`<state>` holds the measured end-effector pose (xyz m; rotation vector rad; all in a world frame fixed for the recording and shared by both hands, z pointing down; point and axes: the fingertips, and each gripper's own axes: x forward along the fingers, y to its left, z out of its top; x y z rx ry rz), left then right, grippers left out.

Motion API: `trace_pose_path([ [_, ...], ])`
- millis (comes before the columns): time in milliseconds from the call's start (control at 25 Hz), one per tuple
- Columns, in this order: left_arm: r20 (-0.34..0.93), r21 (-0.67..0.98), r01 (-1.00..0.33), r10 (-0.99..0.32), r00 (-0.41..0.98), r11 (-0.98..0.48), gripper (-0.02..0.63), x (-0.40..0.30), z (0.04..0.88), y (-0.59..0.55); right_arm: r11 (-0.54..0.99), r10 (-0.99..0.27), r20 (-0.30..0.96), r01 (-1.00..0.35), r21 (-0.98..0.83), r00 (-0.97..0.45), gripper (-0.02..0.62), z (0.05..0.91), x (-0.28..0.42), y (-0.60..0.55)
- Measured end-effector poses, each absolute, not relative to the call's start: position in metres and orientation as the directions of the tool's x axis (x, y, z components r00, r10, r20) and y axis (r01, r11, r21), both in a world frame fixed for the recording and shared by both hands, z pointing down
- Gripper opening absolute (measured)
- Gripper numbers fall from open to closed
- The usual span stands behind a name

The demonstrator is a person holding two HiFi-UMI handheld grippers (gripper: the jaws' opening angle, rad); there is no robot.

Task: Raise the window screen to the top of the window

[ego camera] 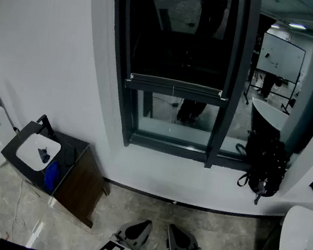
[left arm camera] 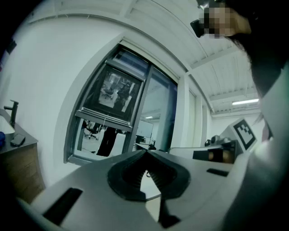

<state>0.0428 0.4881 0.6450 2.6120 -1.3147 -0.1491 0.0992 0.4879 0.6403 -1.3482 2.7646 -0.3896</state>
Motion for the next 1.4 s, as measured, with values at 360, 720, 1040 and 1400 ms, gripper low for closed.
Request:
trace_pose_path([
  [360, 0.03, 0.244, -0.781, -0.8, 0.599, -0.575, 0.002, 0.04, 0.653, 0.45, 0.586, -0.779, 0.077, -0.767, -0.262, -0.622, 0.009, 0.648, 0.098, 0.448],
  [720, 0.013, 0.238, -0.757, -0.777, 0.629, -0.609, 0.002, 0.039, 0.65, 0.352, 0.552, -0.804, 0.091, -0.795, -0.251, -0.587, 0.009, 0.649, 0.103, 0.357],
  [1040, 0.003, 0.206, -0.75, -0.766, 0.643, -0.629, 0.002, 0.007, 0.629, 0.226, 0.529, -0.82, 0.099, -0.812, -0.247, -0.564, 0.009, 0.624, 0.075, 0.248],
  [1400, -0.005, 0.209, -0.69, -0.706, 0.708, -0.693, 0.002, -0.013, 0.62, 0.106, 0.456, -0.867, 0.098, -0.858, -0.237, -0.488, 0.009, 0.619, 0.055, 0.137],
])
